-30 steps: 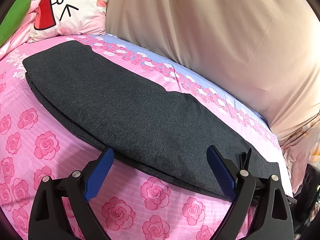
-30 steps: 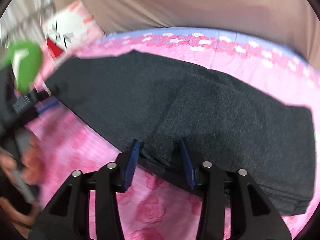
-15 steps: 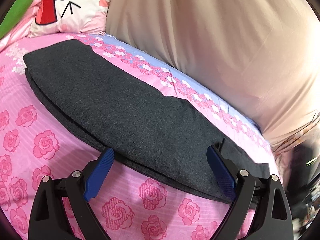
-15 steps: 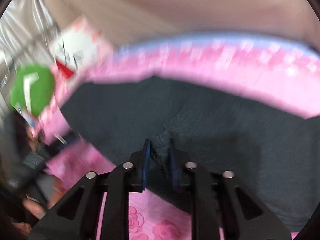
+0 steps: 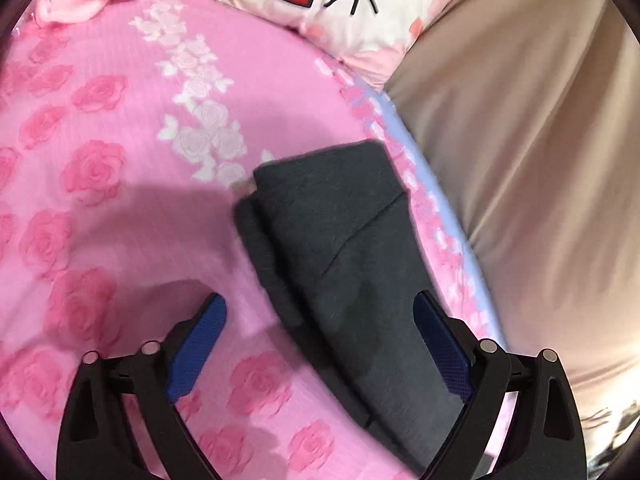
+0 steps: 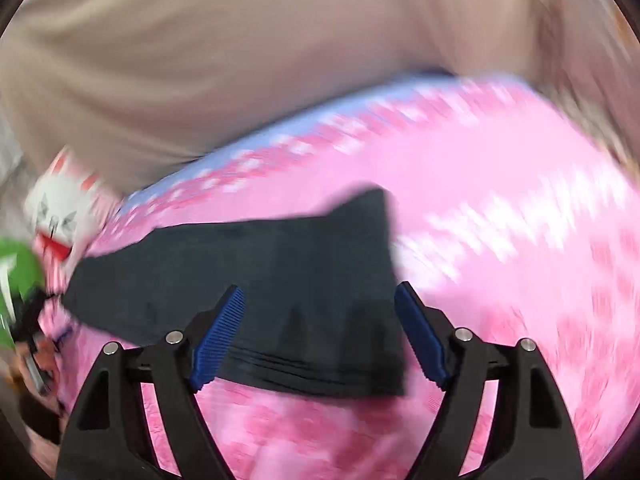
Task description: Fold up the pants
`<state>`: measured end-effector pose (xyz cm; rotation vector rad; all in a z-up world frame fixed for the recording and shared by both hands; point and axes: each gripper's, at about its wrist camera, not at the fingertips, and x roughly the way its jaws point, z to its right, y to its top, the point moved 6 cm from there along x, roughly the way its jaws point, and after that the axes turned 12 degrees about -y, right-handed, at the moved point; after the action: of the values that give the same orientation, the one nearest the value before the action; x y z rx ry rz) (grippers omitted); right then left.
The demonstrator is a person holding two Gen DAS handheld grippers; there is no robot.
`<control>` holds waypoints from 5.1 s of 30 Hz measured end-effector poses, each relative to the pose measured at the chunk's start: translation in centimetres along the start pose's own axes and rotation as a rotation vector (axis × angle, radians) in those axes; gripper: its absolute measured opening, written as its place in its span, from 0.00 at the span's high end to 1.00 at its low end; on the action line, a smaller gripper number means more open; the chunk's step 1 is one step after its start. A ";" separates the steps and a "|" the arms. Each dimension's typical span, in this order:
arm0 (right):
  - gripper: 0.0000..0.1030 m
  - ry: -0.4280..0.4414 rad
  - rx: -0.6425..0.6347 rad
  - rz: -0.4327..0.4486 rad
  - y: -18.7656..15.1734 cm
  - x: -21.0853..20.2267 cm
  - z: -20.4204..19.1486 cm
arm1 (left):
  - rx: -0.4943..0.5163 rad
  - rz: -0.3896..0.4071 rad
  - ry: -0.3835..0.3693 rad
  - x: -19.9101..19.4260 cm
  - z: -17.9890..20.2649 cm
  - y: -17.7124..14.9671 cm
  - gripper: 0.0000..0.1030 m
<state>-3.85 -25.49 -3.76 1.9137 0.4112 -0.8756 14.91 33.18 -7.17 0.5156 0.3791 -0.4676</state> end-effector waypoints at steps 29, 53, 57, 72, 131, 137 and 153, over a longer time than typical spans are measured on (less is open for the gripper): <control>0.84 0.117 -0.090 -0.017 -0.2 0.2 -1.5 | 0.003 -0.064 -0.053 2.9 2.3 -0.1 0.88; 0.46 0.068 -0.533 -0.033 -9.7 -3.6 -11.4 | 0.091 -0.231 -0.087 -2.7 2.2 -11.6 0.81; 0.68 -0.029 -0.571 -0.019 -10.4 -1.1 -11.0 | 0.067 -0.244 -0.108 -2.4 1.7 -11.5 0.80; 0.84 0.199 -0.444 -0.166 -9.0 1.2 -16.1 | 0.044 -0.271 -0.162 -1.7 0.6 -10.9 0.79; 0.57 0.171 0.058 -0.066 0.1 2.4 -1.9 | 0.771 -0.299 0.060 -1.2 18.4 -25.5 0.29; 0.50 0.169 0.007 -0.058 0.4 1.5 -3.6 | 0.783 -0.301 0.108 -0.5 17.3 -25.2 0.26; 0.68 0.690 -0.345 -0.151 -1.0 -4.5 -30.4 | 0.582 -0.159 0.233 -5.2 8.7 -15.3 0.25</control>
<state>4.66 1.77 7.49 1.8261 1.0547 -0.1811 4.72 18.35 -3.55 1.1168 0.5107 -0.6782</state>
